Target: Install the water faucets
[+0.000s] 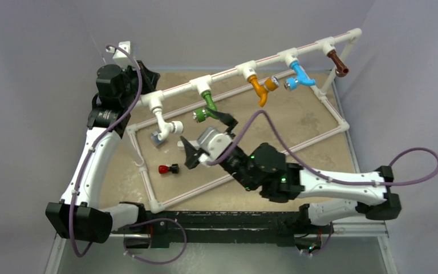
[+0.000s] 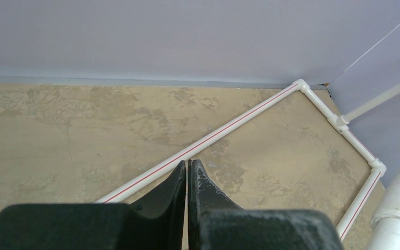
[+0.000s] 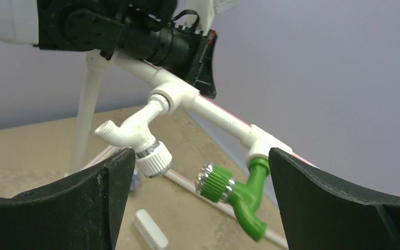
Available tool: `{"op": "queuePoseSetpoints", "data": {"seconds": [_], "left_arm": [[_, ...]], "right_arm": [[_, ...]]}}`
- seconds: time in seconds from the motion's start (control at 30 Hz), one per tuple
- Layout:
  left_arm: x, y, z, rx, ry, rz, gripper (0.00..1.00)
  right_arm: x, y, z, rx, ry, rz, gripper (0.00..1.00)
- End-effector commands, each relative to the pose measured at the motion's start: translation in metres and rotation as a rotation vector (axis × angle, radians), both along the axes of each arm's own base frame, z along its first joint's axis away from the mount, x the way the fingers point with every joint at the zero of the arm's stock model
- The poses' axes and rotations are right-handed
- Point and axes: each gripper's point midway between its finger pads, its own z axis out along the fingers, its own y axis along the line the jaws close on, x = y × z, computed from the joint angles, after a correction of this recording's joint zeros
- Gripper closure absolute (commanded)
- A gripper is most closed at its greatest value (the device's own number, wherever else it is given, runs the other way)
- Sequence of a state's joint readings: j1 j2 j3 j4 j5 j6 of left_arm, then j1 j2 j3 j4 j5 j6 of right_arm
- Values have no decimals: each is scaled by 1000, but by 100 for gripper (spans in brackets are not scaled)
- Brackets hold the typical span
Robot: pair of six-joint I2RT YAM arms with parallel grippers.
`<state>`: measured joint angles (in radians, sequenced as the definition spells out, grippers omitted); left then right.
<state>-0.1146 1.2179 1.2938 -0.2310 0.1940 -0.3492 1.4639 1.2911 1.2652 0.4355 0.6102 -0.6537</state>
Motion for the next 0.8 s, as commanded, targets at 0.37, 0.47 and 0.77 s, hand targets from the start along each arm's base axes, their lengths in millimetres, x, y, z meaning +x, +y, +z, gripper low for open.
{"op": "queuePoseSetpoints", "data": {"seconds": [0.37,0.47,0.77], "left_arm": [[-1,-14,-38,-30,187,-50,67],[3,-15,-8,-49,129,-49,61],[-16,-22,121,-100,-169,-112,52]], "right_arm": [[-24,-106,-118,232,807,-116,1],[-30,-112,-164,266,933,-158,1],[2,-127,-245,342,1143,-254,1]]}}
